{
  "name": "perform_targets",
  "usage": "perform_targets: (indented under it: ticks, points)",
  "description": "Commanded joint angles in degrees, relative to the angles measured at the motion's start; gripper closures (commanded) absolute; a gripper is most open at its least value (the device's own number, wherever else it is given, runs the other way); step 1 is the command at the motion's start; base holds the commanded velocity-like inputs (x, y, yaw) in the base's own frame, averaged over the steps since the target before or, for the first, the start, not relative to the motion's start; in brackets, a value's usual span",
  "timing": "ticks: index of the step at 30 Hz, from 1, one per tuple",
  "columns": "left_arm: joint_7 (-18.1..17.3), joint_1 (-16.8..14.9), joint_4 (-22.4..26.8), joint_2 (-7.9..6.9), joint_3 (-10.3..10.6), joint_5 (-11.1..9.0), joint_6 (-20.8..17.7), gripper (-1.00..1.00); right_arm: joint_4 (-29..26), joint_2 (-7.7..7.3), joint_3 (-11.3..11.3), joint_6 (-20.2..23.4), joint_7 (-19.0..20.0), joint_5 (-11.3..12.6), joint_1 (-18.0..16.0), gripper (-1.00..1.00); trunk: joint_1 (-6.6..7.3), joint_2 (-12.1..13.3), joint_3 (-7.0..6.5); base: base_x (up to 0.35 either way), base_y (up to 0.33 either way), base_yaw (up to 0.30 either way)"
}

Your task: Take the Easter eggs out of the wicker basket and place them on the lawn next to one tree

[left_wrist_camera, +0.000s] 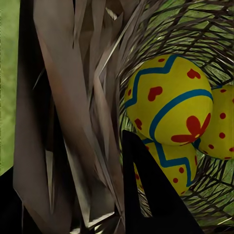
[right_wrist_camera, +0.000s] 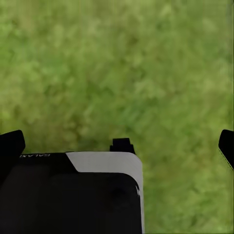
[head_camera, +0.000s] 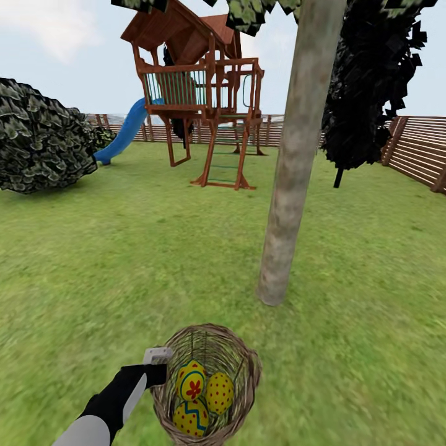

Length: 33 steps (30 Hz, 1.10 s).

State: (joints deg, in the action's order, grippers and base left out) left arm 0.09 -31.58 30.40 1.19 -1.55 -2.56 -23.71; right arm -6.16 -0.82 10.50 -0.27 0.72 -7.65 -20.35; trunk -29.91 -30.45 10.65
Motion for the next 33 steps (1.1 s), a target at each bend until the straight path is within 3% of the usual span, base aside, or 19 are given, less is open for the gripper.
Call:
perform_targets:
  ticks: [1,22,25,26,27,28,30,31,32,33]
  points:
    - [0.03,-0.04,0.12,0.04,-0.16,-0.63,-0.35,1.00,0.01,-0.03,0.49,-0.03,0.08,-0.61,-0.04,-1.00,-0.05,-0.09,0.09,0.283,-0.159,0.000]
    - [0.08,-0.02,0.27,-0.15,-0.21,-0.67,-0.29,1.00,0.80,-0.07,0.48,-0.08,-0.18,-0.81,-0.04,-1.00,-0.05,-0.09,0.09,0.278,-0.229,0.000]
    - [0.08,-0.04,0.20,-0.04,-0.21,-0.70,-0.29,1.00,0.18,-0.46,0.72,0.20,0.84,-0.28,-0.04,-1.00,-0.05,-0.09,0.09,0.278,-0.233,0.000]
    - [0.08,-0.04,0.19,-0.14,-0.21,-0.70,-0.29,1.00,-0.48,-0.72,0.89,0.64,3.86,-0.12,-0.04,-1.00,-0.05,-0.09,0.09,0.278,-0.233,0.000]
    - [0.08,-0.02,0.19,-0.15,-0.22,-0.70,-0.29,1.00,-2.69,-1.87,1.03,1.80,8.84,0.57,-0.14,-1.00,-0.05,-0.09,0.09,0.278,-0.233,0.000]
    - [0.08,-0.01,0.19,-0.14,-0.22,-0.70,-0.29,1.00,-7.09,-4.65,1.20,6.81,15.27,2.93,-0.18,-1.00,-0.05,-0.09,0.09,0.278,-0.233,0.000]
    - [0.08,-0.03,0.19,-0.11,-0.22,-0.70,-0.29,1.00,-17.97,-10.89,2.99,22.35,27.41,12.96,-0.21,-1.00,-0.05,-0.09,0.09,0.278,-0.233,0.000]
    - [0.08,-0.03,0.19,-0.07,-0.21,-0.70,-0.29,1.00,-24.90,-14.13,4.90,31.52,30.87,19.75,-0.21,-1.00,-0.05,-0.09,0.09,0.278,-0.233,0.000]
    - [0.08,-0.02,0.19,-0.08,-0.24,-0.70,-0.29,1.00,-29.92,-16.27,6.52,37.44,31.89,23.89,-0.22,-1.00,-0.05,-0.09,0.09,0.278,-0.233,0.000]
    - [0.08,-0.03,0.25,-0.12,-0.23,-0.70,-0.29,1.00,-34.41,-18.39,9.52,41.31,32.39,27.20,-0.22,-1.00,-0.05,-0.09,0.09,0.278,-0.233,0.000]
